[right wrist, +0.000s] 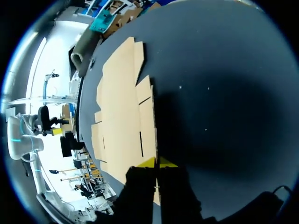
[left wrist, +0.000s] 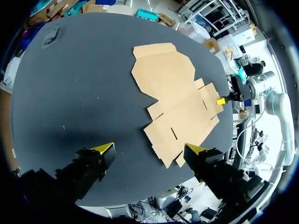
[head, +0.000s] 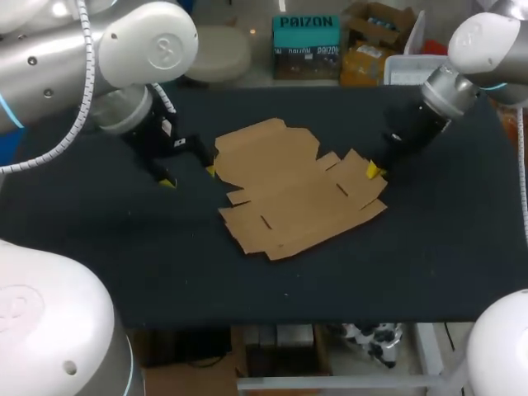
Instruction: Assemble the packaging by folding the flat box into shape, placing the metal phone stand inside, and closing the box properly
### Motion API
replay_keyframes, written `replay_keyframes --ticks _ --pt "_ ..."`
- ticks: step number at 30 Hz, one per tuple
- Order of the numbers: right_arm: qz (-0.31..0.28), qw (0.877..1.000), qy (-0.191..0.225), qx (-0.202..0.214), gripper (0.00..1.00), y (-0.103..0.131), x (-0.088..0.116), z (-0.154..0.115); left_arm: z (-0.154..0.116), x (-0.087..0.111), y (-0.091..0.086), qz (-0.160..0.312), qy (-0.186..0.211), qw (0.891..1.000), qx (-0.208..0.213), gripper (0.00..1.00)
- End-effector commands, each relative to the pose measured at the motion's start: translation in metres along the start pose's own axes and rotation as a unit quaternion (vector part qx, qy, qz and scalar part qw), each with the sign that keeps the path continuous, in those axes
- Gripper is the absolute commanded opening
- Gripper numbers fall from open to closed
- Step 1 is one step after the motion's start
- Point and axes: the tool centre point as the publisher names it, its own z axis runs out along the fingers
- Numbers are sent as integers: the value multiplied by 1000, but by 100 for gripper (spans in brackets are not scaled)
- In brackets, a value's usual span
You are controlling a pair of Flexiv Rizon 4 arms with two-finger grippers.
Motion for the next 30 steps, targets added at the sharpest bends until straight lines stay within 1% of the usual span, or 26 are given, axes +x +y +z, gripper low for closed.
replay_keyframes --ticks 1,3,4,5,7,9,10,11,12,13,14,17,21,22,25,30 --pt "19 999 -4 -46 0 -14 3 3 -1 0 2 2 0 1000 2 100" --pt "30 998 0 -48 0 -20 5 5 -1 0 3 4 0 1000 2 100" --pt "31 998 2 -46 4 -23 5 6 -1 0 3 5 1 1000 2 100" --pt "30 999 1 -45 14 -25 7 8 -1 1 3 5 1 1000 2 100" --pt "26 999 0 -36 38 -29 8 10 0 1 3 8 1 1000 1 100" --pt "29 999 -5 -35 46 -30 7 9 1 2 2 9 1 1000 1 100" --pt "29 999 -5 -32 63 -31 5 8 2 2 1 10 0 1000 1 100" --pt "33 999 -9 -31 83 -31 3 6 2 3 1 11 0 1000 0 100" --pt "33 999 -11 -30 100 -31 1 3 2 4 0 12 0 1000 0 100" --pt "34 999 -10 -27 100 -30 0 0 2 4 0 12 0 1000 0 100" --pt "35 999 -19 -25 100 -30 -2 -4 3 5 -1 14 -1 1000 0 100" --pt "27 999 -27 -15 100 -25 -6 -17 3 7 -3 16 -2 1000 0 100" --pt "-5 1000 -14 16 100 -15 -7 -27 5 9 -6 17 -3 1000 0 100" --pt "-7 1000 -22 16 100 -12 -8 -30 6 9 -7 17 -4 1000 -1 100" --pt "-7 1000 -22 16 100 -12 -8 -30 5 9 -10 12 -11 1000 3 100" --pt "-7 1000 -22 16 100 -12 -8 -30 -6 3 -14 1 -13 1000 21 100"
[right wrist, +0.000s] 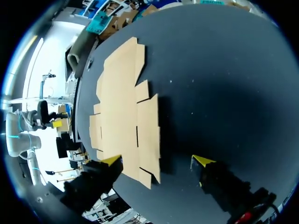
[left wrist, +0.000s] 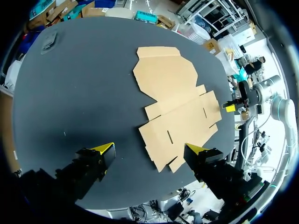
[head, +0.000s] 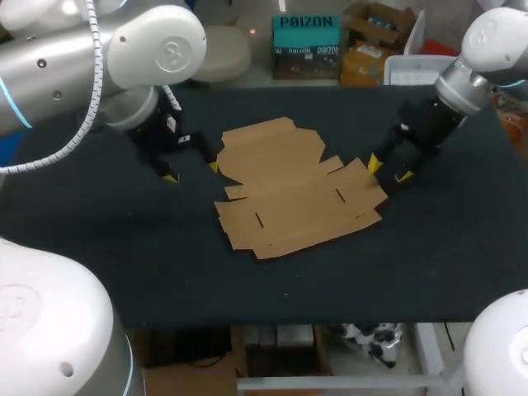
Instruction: Assemble the packaging by folding the flat box into shape, placing the metal phone stand inside, and closing the box properly
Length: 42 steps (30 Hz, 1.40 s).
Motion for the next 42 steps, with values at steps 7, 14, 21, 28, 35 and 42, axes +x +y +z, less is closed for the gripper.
replay_keyframes --ticks 7,14,21,28,35,42 --pt "-7 998 -4 63 100 20 0 7 -8 1 -4 -3 0 1000 13 100" --pt "-9 994 20 107 66 32 3 26 -7 3 -5 7 13 1000 2 100" --pt "-6 992 19 122 36 33 3 37 -8 2 0 8 15 1000 -5 100" --pt "-7 992 21 123 19 29 3 37 -13 1 10 3 2 1000 1 100" --pt "-11 991 31 127 0 25 5 41 -13 1 11 0 -2 1000 1 100" --pt "16 993 64 97 0 6 11 46 -13 1 11 0 -2 1000 1 100"
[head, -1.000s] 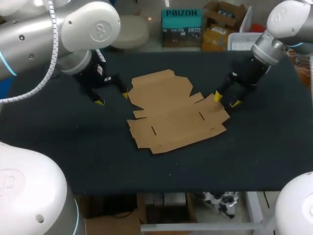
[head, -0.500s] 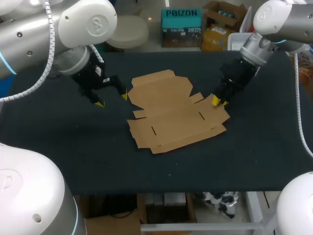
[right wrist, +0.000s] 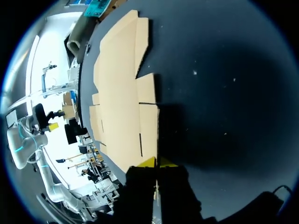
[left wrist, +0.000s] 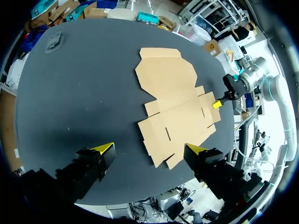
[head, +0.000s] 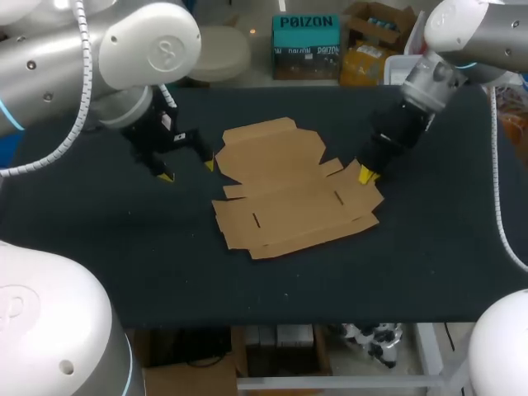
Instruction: Assemble the packaging by folding the flat box into shape, placing the metal phone stand inside, and closing the box properly
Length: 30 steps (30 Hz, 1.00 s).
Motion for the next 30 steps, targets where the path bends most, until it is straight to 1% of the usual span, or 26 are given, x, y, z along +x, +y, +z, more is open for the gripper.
replay_keyframes --ticks 1,3,7,12,16,18,19,21,22,23,24,26,27,29,30 --pt "17 999 18 -28 0 -12 -2 5 0 0 0 0 0 1000 1 100" --pt "22 998 32 -40 0 -19 0 7 0 0 0 0 0 1000 1 100" --pt "44 996 37 -68 0 -31 2 11 0 0 0 0 0 1000 1 100" --pt "50 993 57 -87 0 -43 13 16 0 0 0 0 0 1000 1 100" --pt "53 992 49 -100 0 -51 24 21 0 0 0 0 0 1000 1 100" --pt "59 991 53 -104 0 -55 26 24 0 0 0 0 0 1000 1 100" --pt "63 991 47 -109 0 -58 27 25 0 0 0 0 0 1000 1 100" --pt "68 990 50 -116 0 -63 28 28 0 0 0 0 0 1000 1 100" --pt "76 988 43 -124 0 -66 29 30 0 0 0 0 0 1000 1 100" --pt "80 988 43 -129 5 -69 29 32 0 0 0 0 0 1000 1 100" --pt "81 987 50 -130 14 -71 29 34 0 0 0 0 0 1000 1 100" --pt "92 985 42 -142 16 -75 28 38 0 0 0 0 0 1000 1 100" --pt "91 985 50 -141 24 -76 28 39 0 0 0 0 0 1000 1 100" --pt "96 983 49 -147 48 -81 26 42 0 0 0 0 0 1000 1 100" --pt "96 983 50 -146 68 -82 26 42 0 0 0 0 0 1000 1 100"
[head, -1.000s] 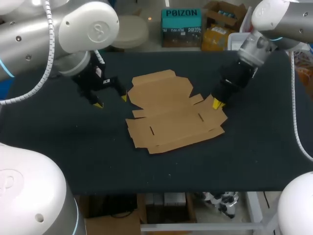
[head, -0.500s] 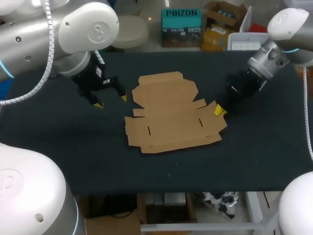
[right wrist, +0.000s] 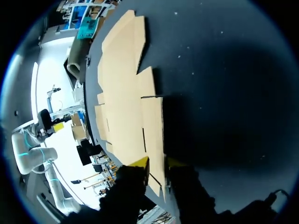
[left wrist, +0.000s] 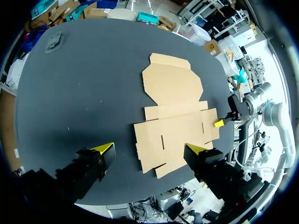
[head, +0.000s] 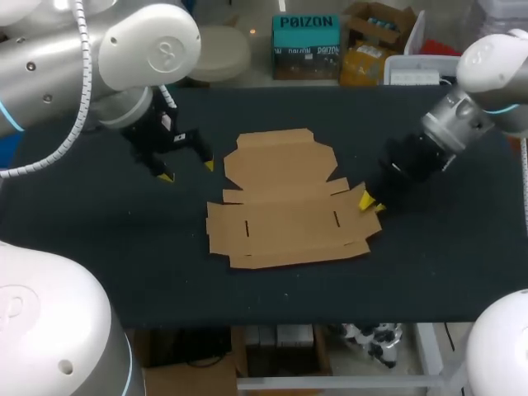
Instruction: Assemble the packaging by folding the flat box into shape, placing the metal phone stand inside, and closing the box properly
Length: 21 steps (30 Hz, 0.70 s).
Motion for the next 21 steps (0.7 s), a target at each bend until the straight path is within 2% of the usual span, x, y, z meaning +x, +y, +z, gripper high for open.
replay_keyframes --ticks 1,10,13,16,17,18,21 --pt "2 997 2 -77 100 -10 -5 1 0 0 0 0 0 1000 1 100" --pt "-15 998 3 -61 98 6 -9 -33 0 0 0 0 0 1000 1 100" --pt "-23 999 8 -43 80 13 -8 -40 0 0 0 0 0 1000 1 100" --pt "-30 999 -4 -29 66 20 -8 -38 0 0 0 0 0 1000 1 100" --pt "-34 999 -4 -21 55 22 -7 -35 0 0 0 0 0 1000 1 100" --pt "-34 999 -3 -14 49 23 -8 -32 0 0 0 0 0 1000 1 100" --pt "-38 999 -6 3 48 29 -9 -23 0 0 0 0 0 1000 1 100"
